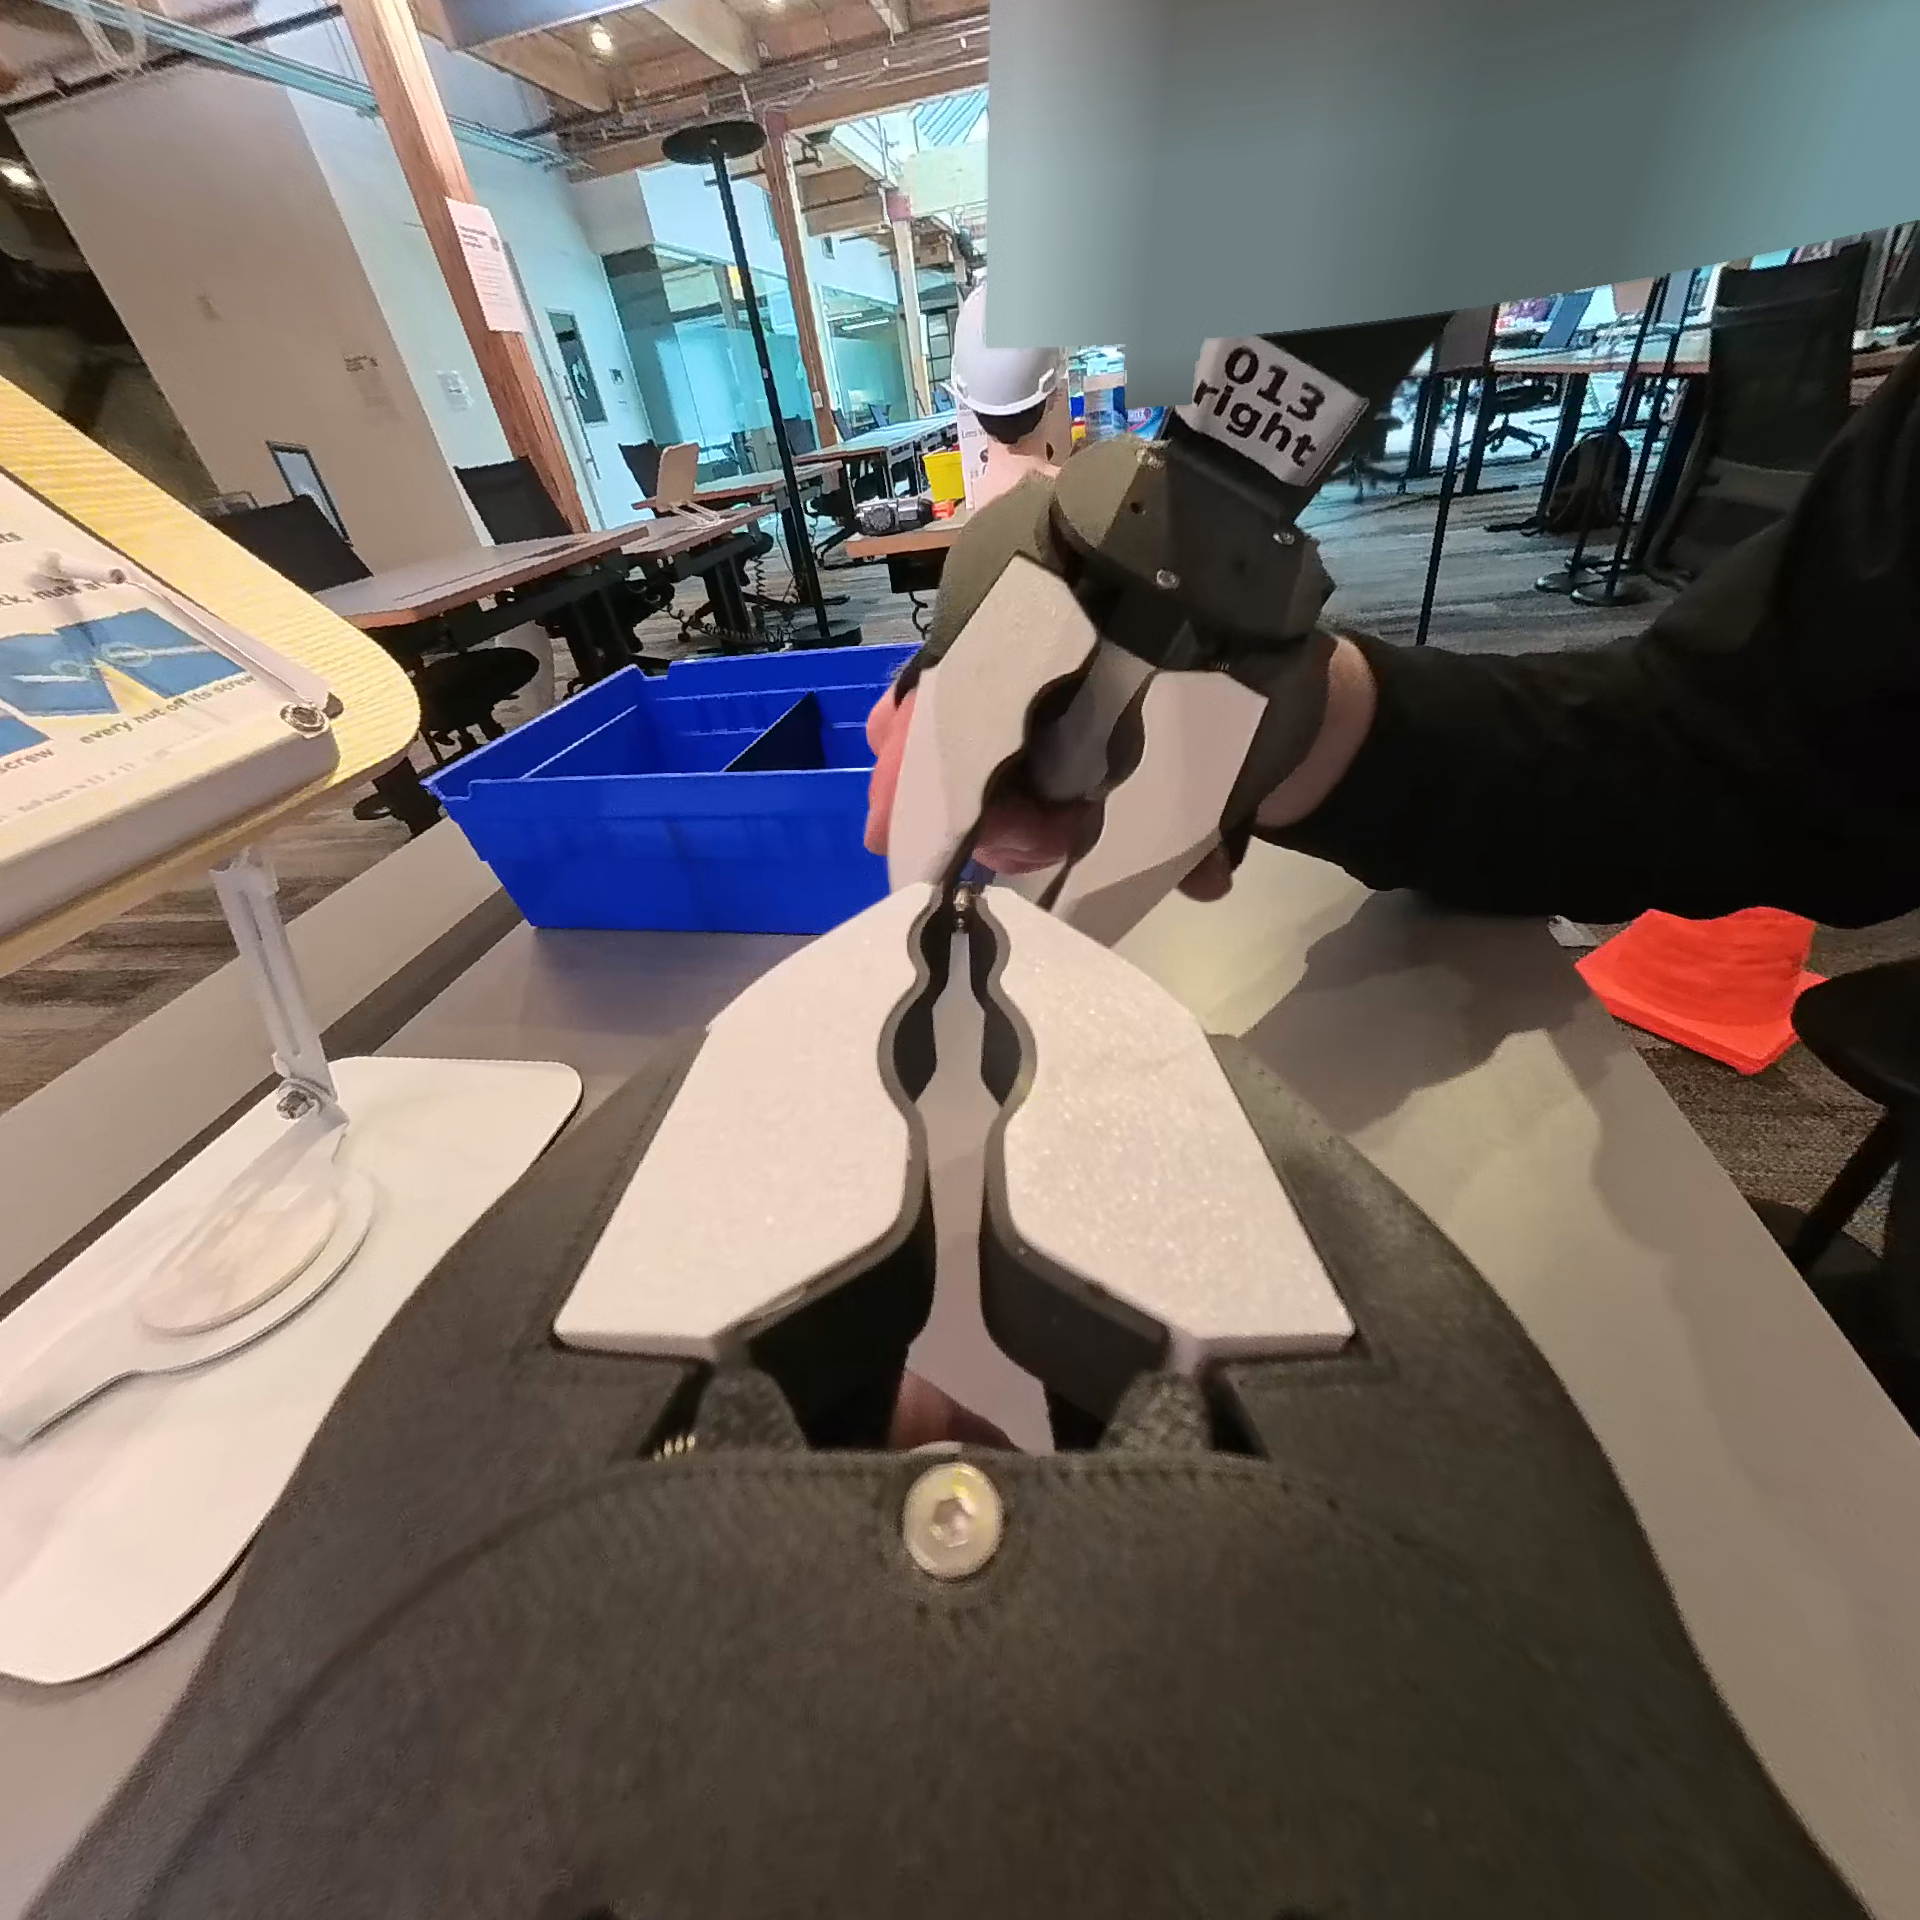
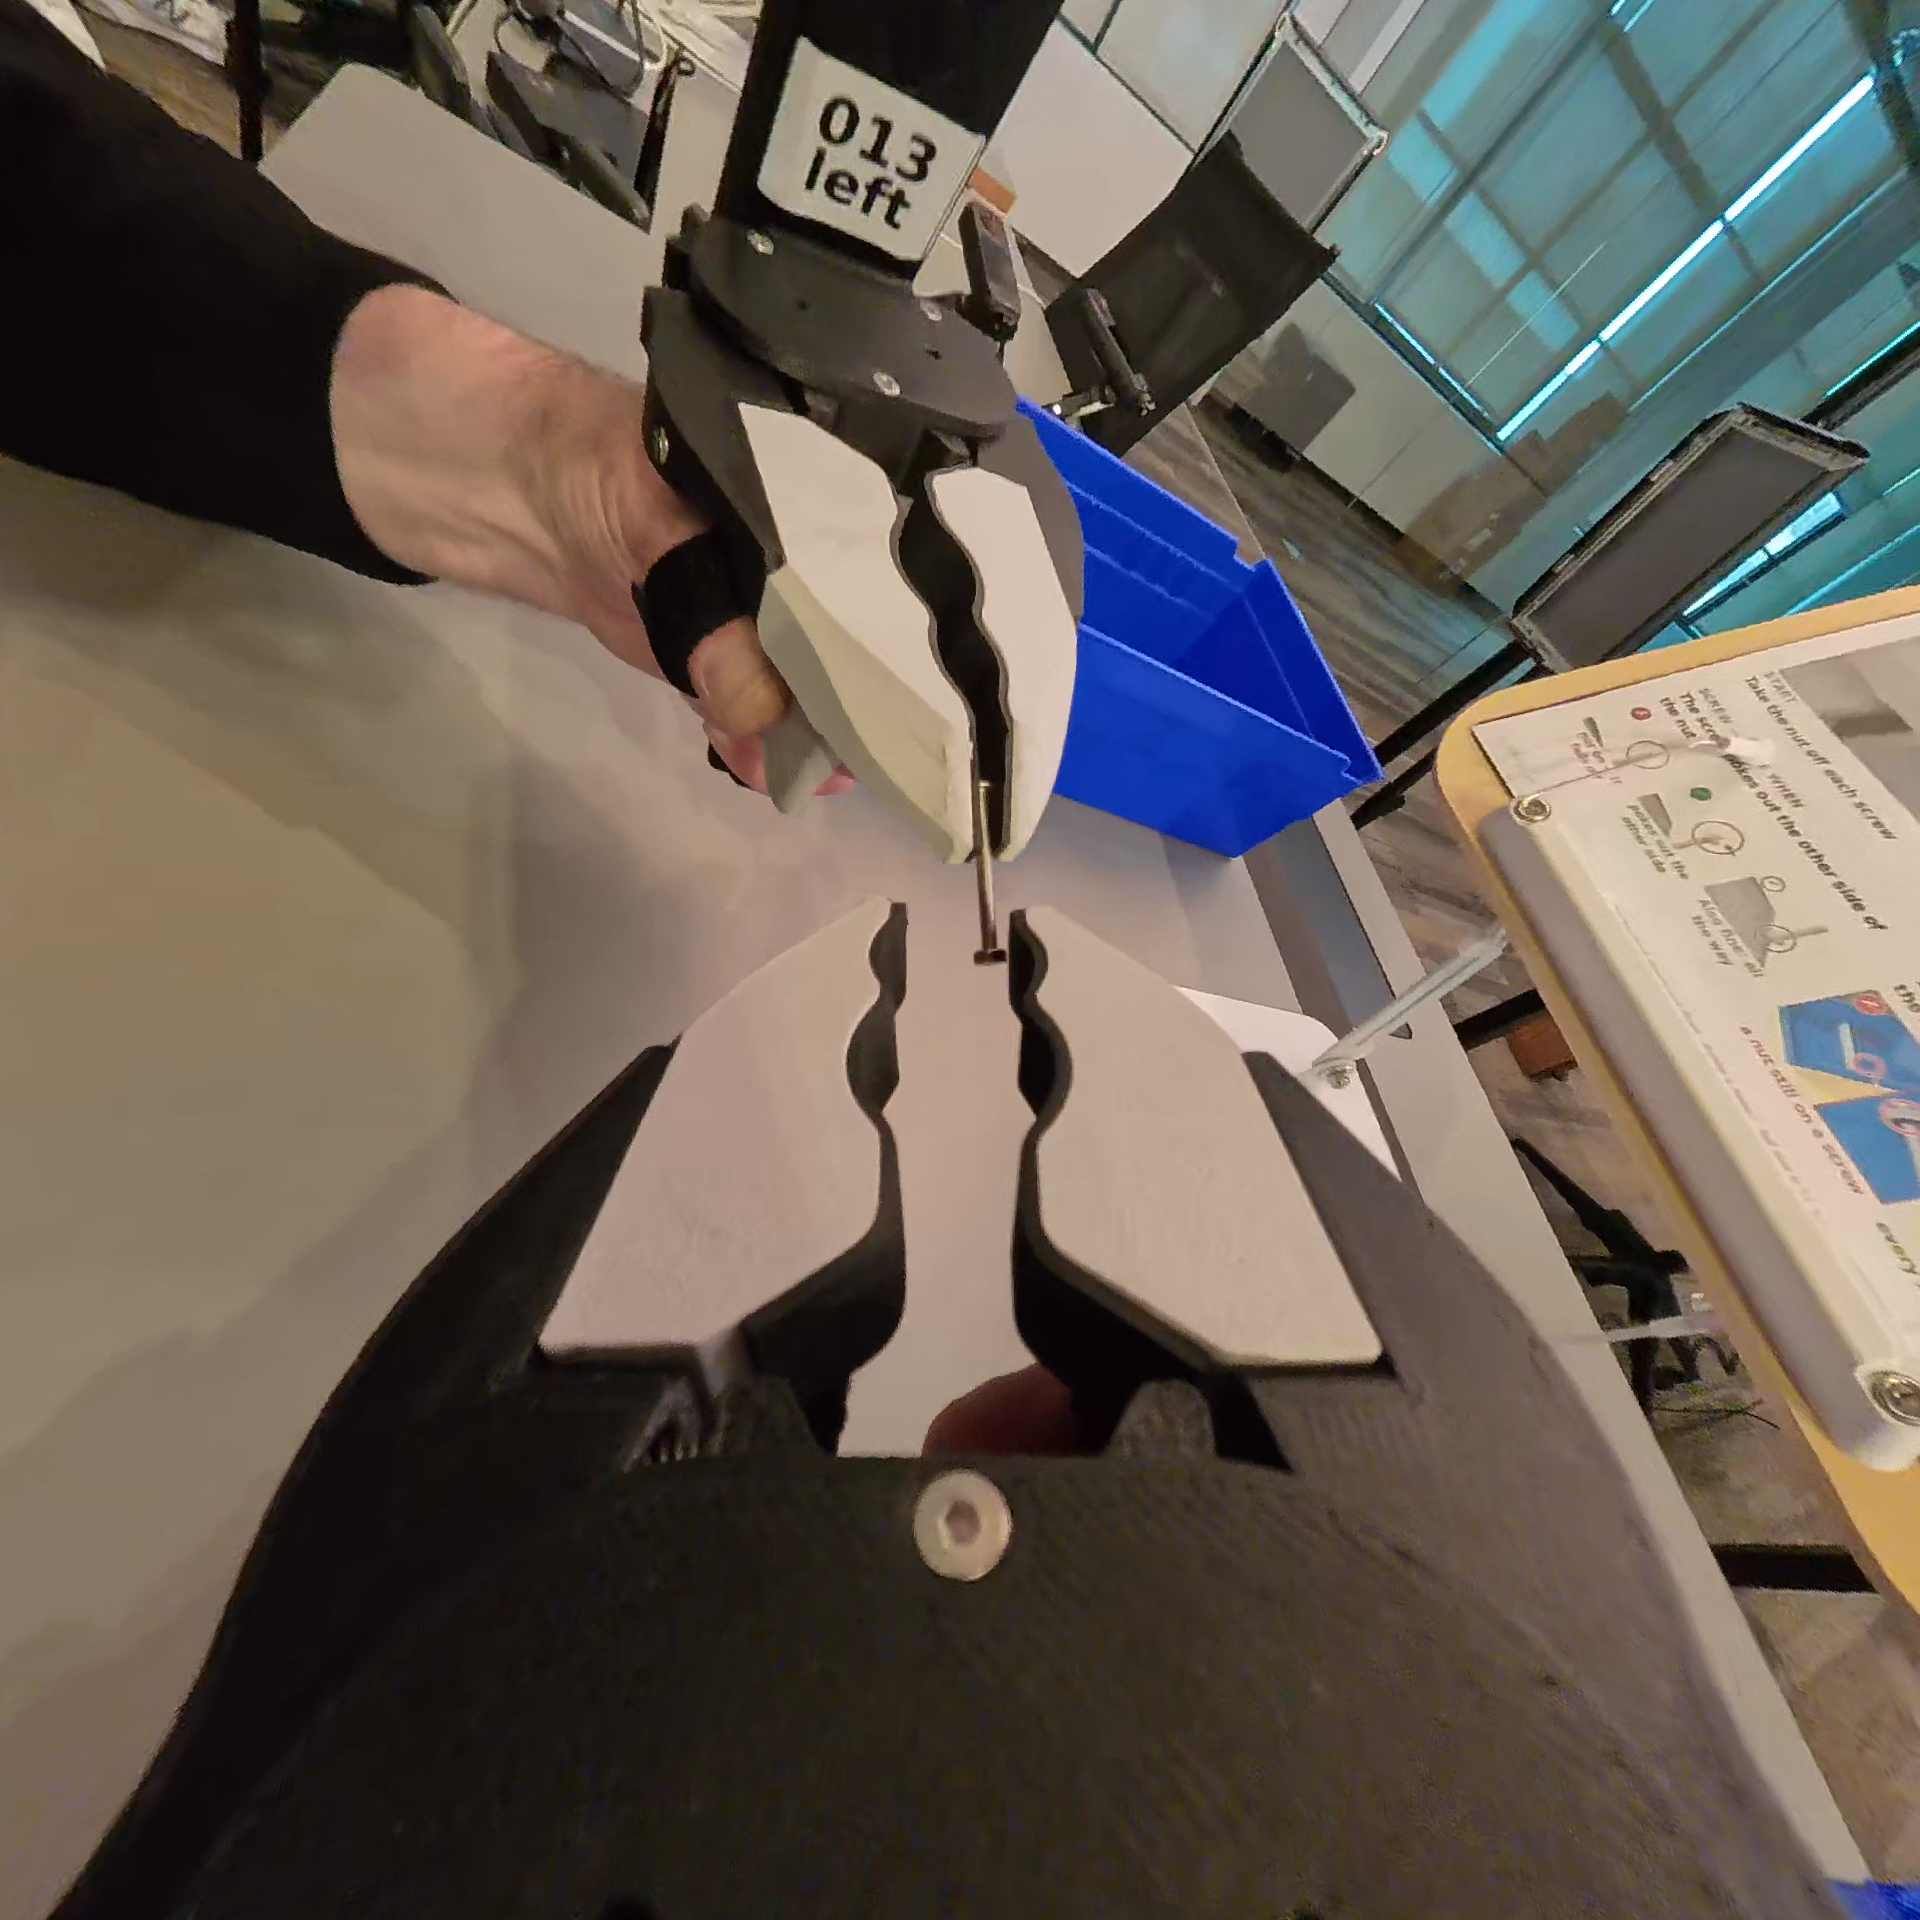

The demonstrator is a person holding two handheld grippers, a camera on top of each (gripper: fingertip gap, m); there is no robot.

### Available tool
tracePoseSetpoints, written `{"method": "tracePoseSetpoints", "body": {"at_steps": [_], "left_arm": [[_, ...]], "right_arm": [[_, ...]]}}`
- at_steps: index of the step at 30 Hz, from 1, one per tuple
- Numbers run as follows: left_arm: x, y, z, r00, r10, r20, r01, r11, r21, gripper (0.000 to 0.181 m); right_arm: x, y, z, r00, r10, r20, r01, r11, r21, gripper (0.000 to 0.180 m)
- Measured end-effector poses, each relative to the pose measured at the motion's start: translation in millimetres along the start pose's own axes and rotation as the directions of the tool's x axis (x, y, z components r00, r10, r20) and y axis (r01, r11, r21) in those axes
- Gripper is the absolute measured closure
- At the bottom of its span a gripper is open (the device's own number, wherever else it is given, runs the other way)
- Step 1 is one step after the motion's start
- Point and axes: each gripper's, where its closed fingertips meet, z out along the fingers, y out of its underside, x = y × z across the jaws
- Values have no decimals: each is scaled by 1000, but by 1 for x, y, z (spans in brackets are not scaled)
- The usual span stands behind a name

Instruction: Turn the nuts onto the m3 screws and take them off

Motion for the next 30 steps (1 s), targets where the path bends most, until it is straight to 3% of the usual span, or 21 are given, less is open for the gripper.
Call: {"method": "tracePoseSetpoints", "body": {"at_steps": [22,25,30], "left_arm": [[0,-1,-1,1000,-27,-12,27,1000,16,178],[0,-3,-1,997,-77,-26,78,996,37,178],[-1,-10,-1,954,-279,-109,290,951,104,177]], "right_arm": [[7,0,0,996,-47,-70,46,999,-17,174],[8,-2,-2,989,-106,-107,105,994,-13,174],[13,-8,-4,935,-284,-210,281,959,-45,174]]}}
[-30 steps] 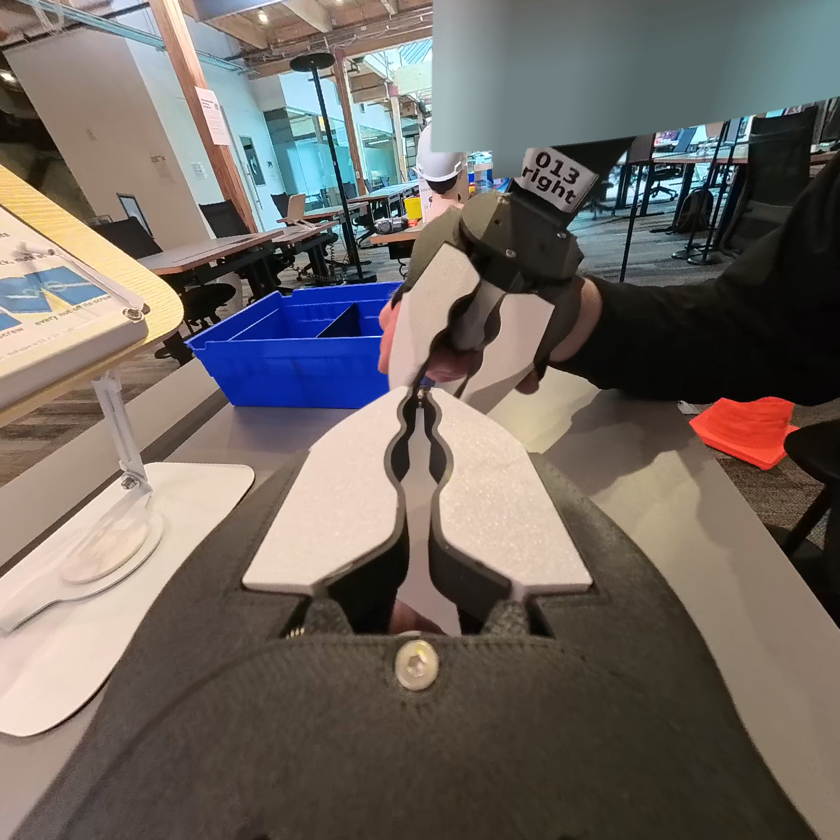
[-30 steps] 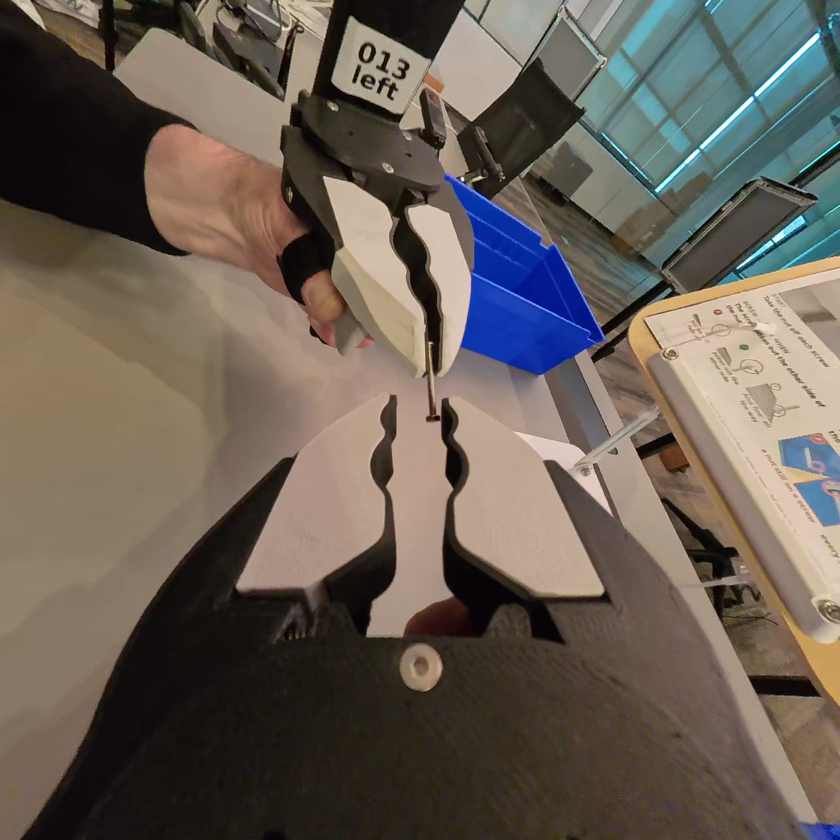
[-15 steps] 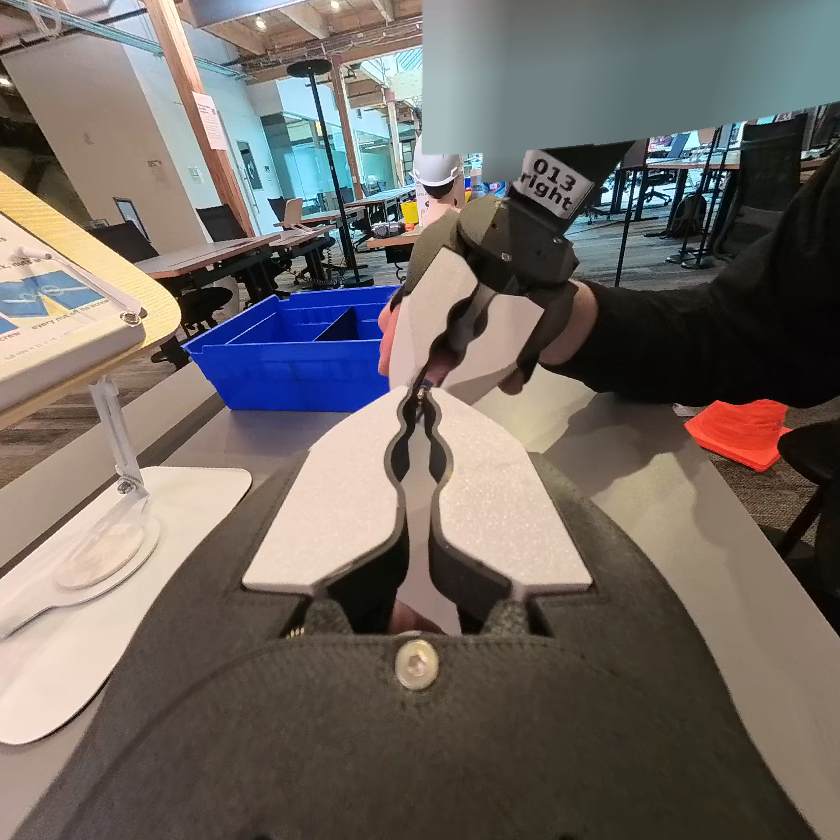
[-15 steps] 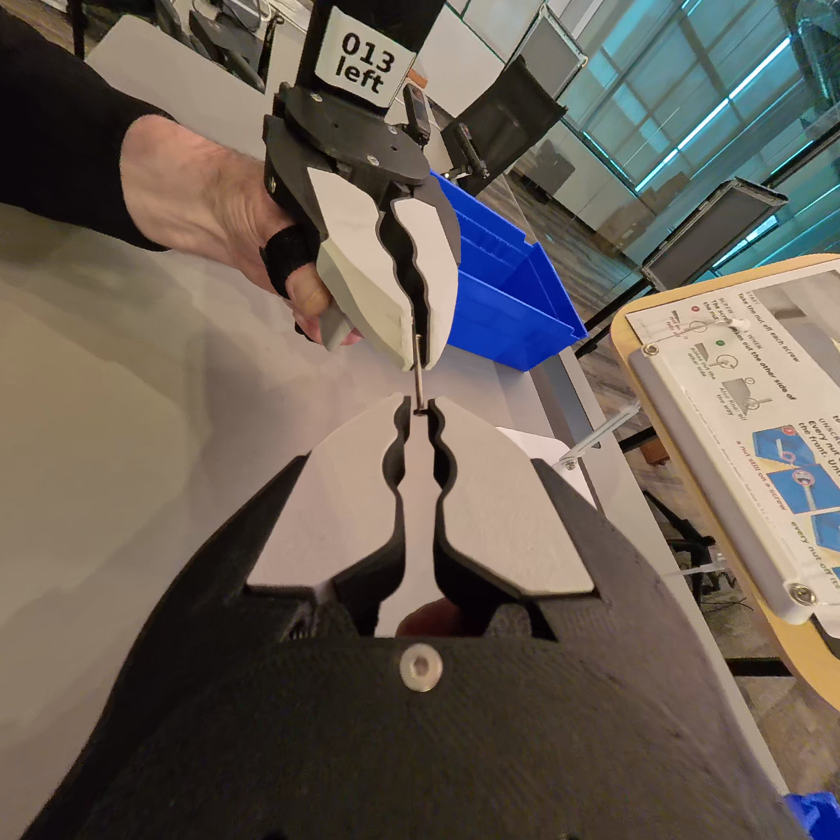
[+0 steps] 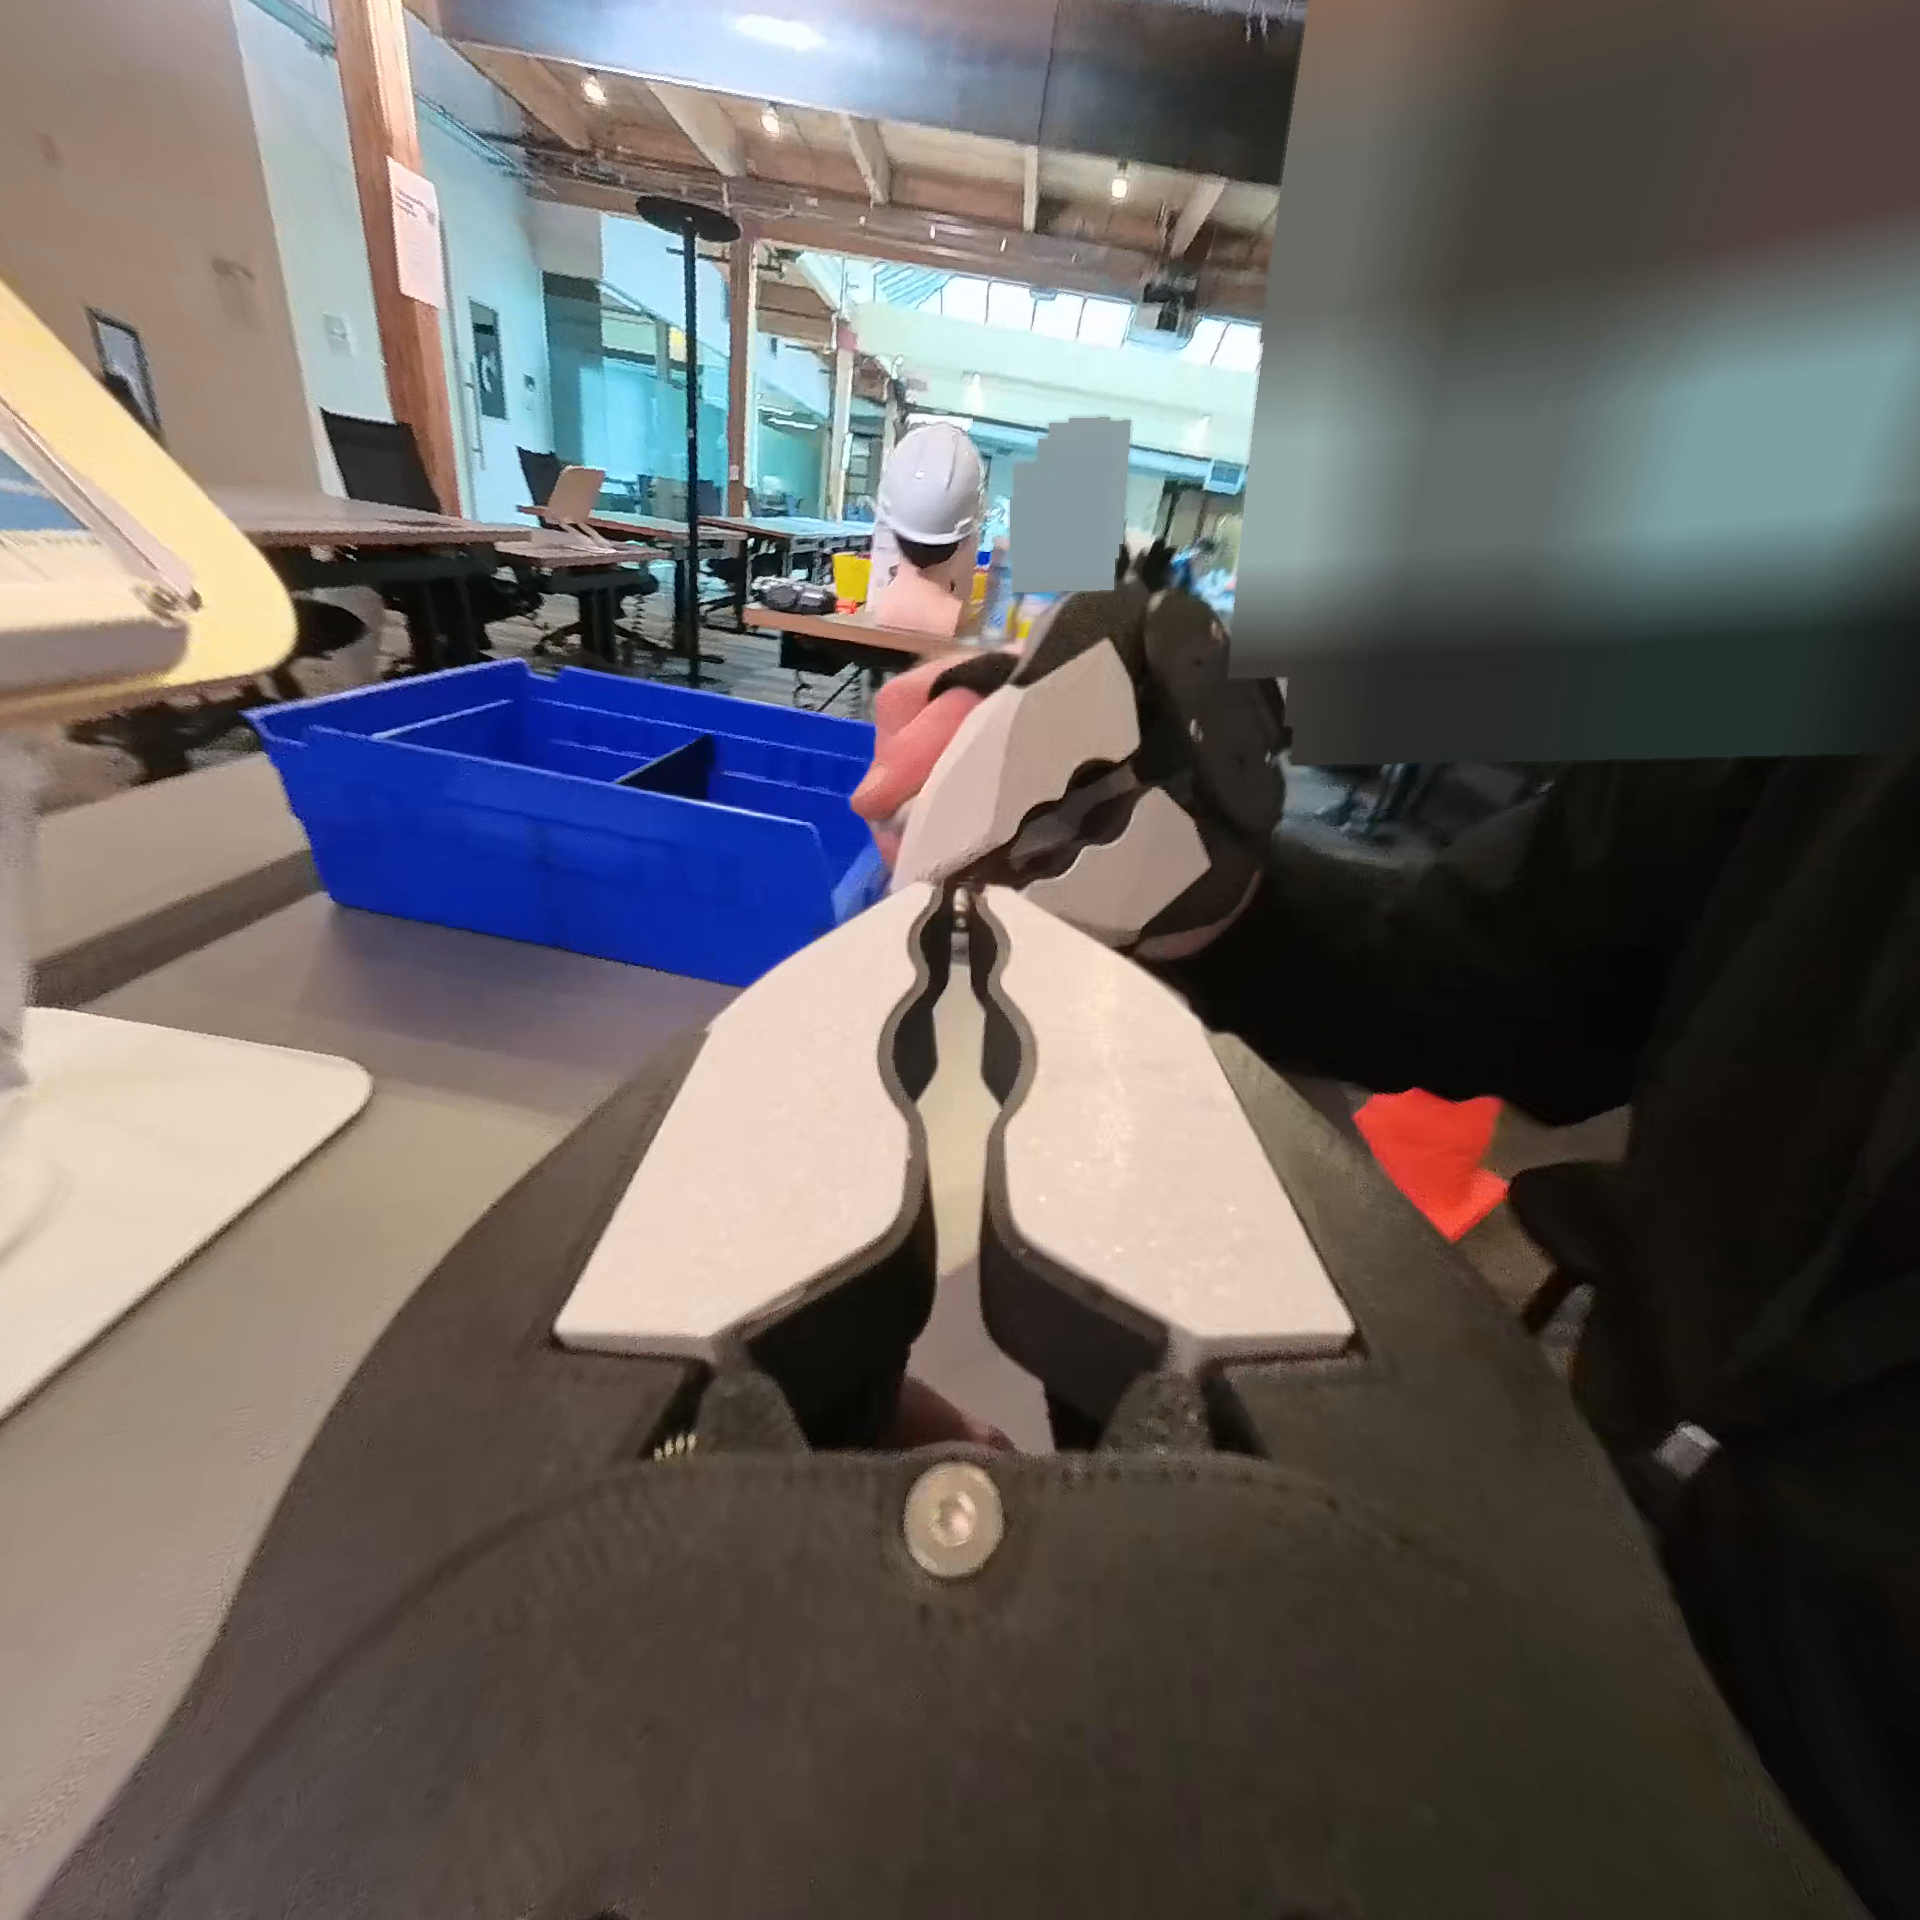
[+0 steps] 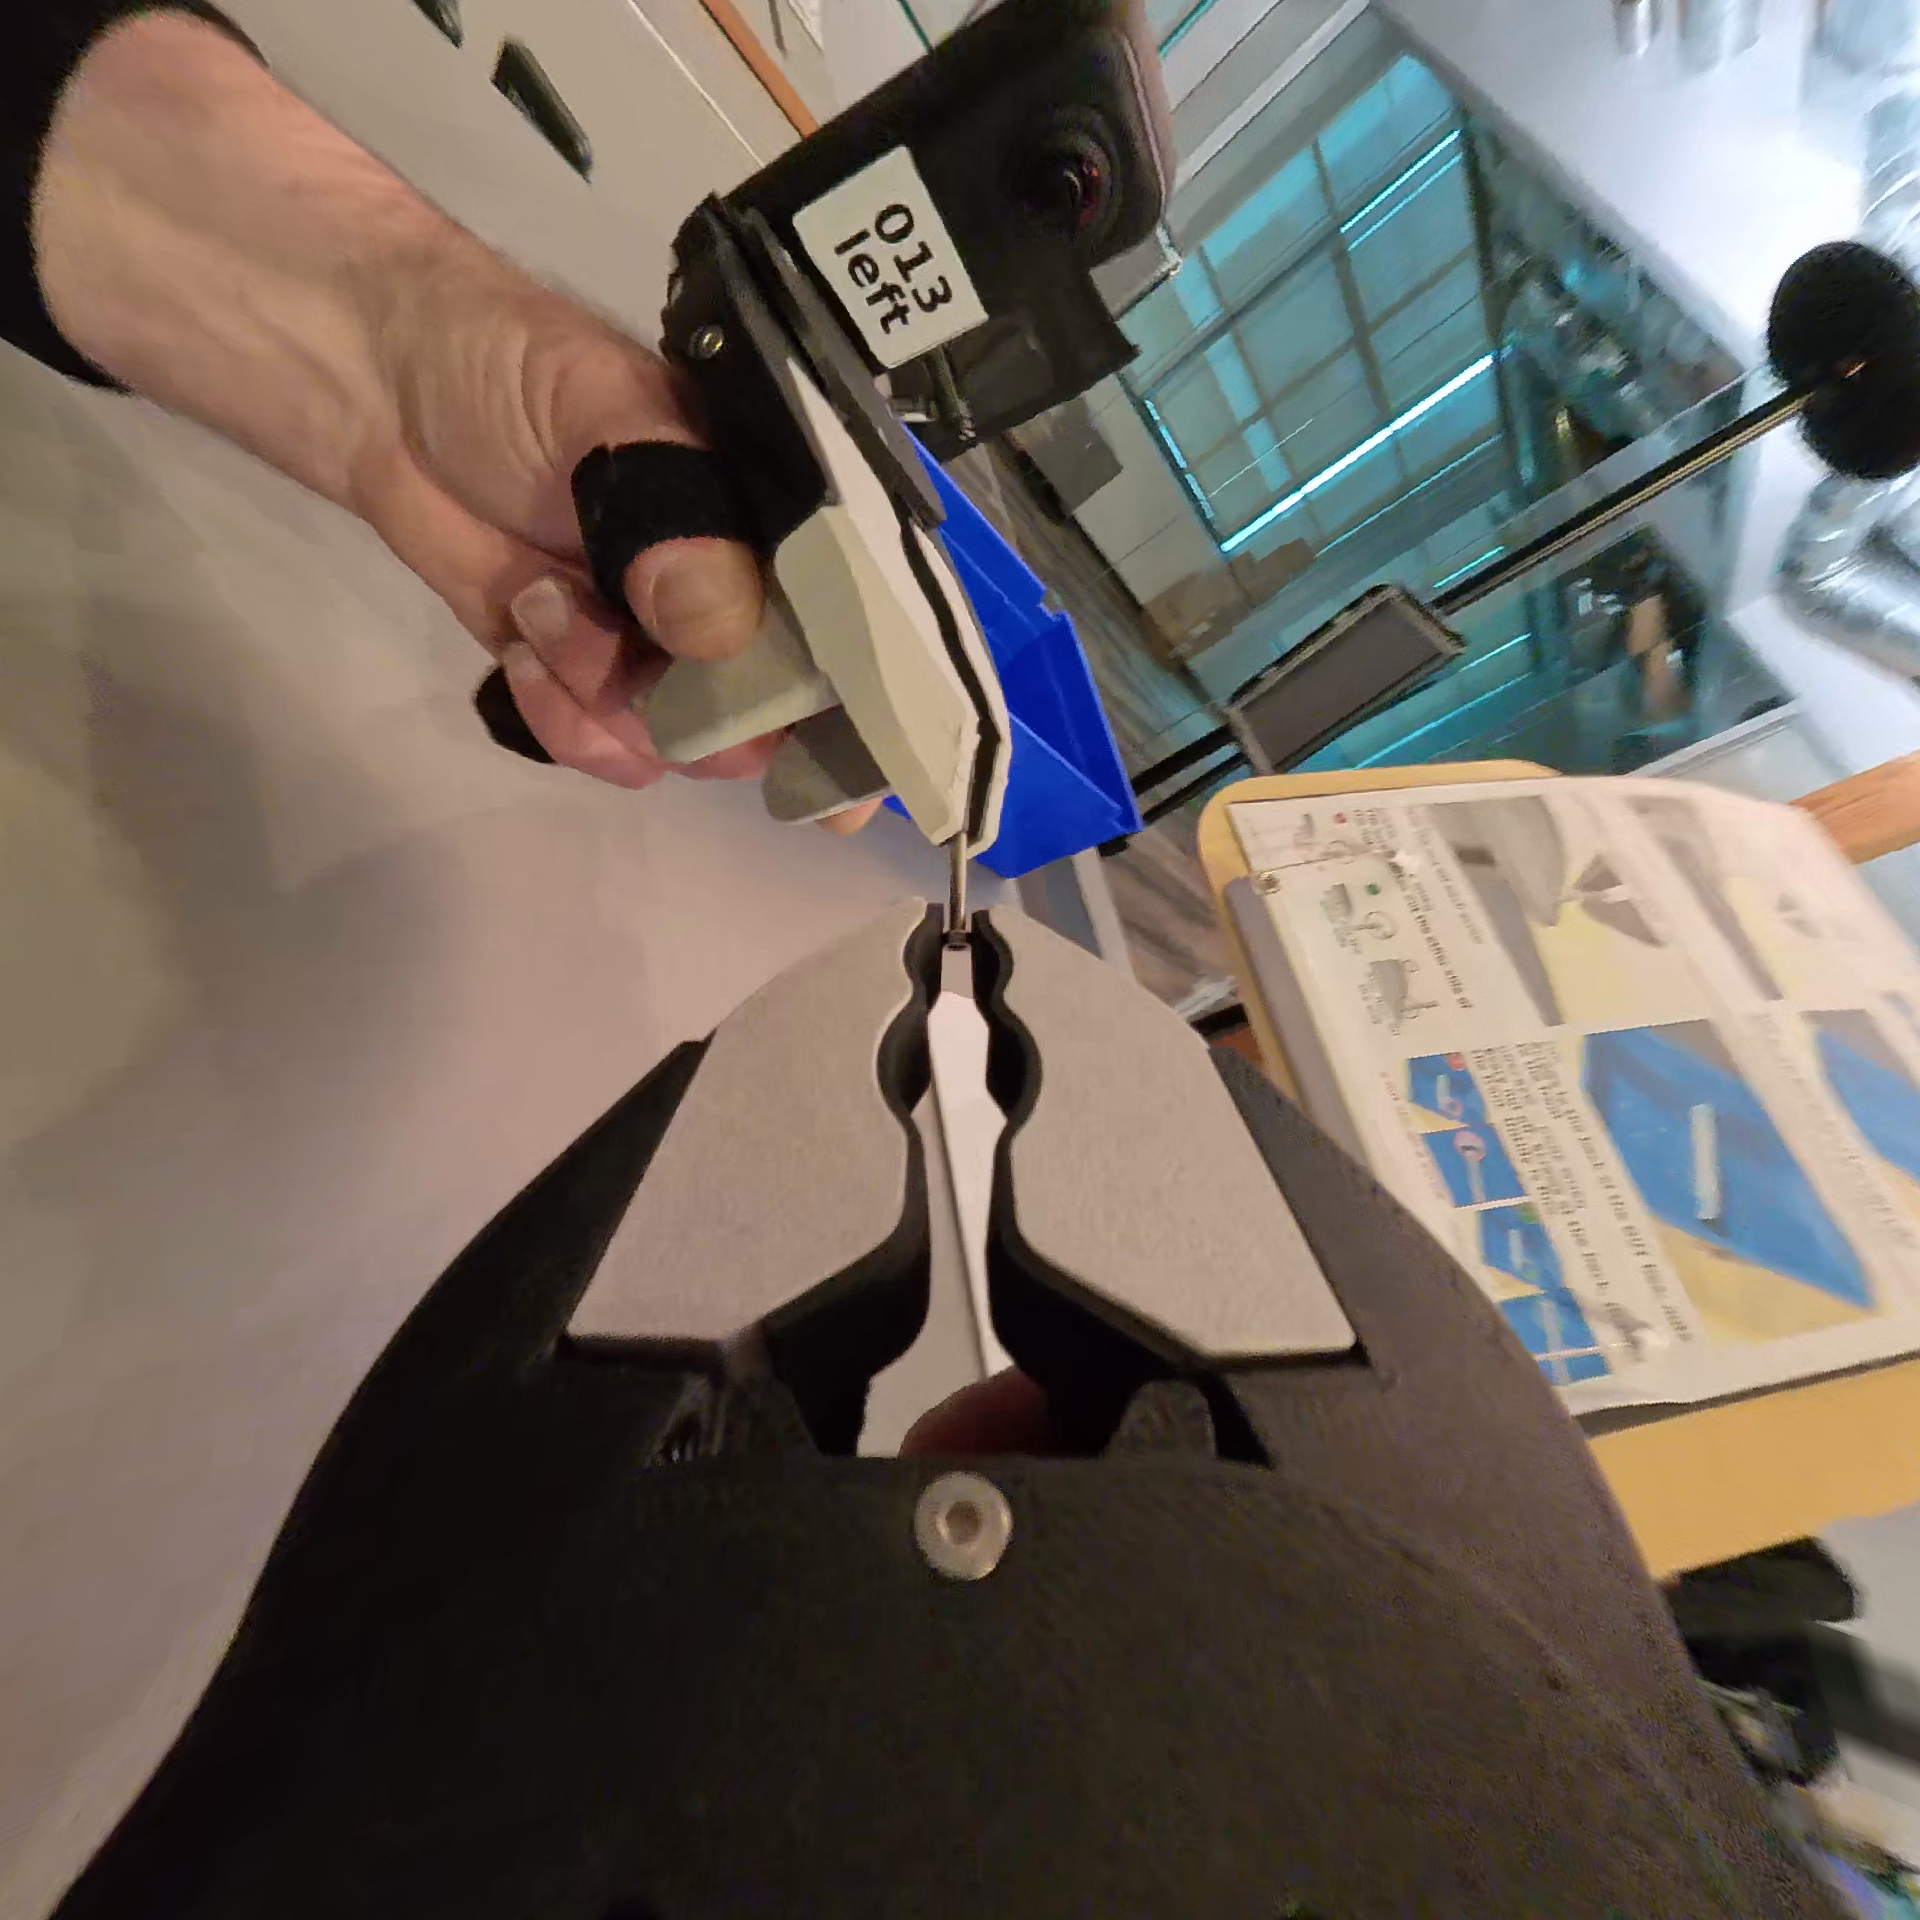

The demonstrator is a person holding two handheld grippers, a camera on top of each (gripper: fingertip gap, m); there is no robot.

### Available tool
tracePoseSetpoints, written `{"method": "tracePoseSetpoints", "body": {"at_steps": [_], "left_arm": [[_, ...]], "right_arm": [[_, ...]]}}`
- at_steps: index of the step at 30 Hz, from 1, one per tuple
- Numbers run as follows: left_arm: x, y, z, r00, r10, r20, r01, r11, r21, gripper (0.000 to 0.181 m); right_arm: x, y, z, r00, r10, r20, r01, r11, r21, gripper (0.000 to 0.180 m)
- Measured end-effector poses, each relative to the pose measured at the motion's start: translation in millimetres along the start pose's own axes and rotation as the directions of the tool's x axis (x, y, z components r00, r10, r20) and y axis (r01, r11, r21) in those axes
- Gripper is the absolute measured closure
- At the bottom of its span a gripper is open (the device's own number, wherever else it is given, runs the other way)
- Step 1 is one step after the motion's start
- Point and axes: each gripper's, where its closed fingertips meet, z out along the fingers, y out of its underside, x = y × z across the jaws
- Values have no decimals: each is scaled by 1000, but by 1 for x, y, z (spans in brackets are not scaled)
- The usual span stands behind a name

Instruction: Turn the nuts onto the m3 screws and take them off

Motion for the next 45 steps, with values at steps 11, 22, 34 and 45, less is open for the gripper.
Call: {"method": "tracePoseSetpoints", "body": {"at_steps": [11,22,34,45], "left_arm": [[-2,7,5,904,-416,-98,426,896,124,178],[1,9,11,989,-141,43,137,986,90,160],[5,14,16,952,276,130,-267,960,-81,169],[8,16,15,962,254,101,-246,965,-87,177]], "right_arm": [[1,5,-5,874,-449,-187,439,894,-96,175],[-5,10,-10,989,-129,-75,132,990,38,175],[-14,11,-13,954,245,171,-268,955,129,175],[-17,10,-14,939,274,209,-307,941,146,175]]}}
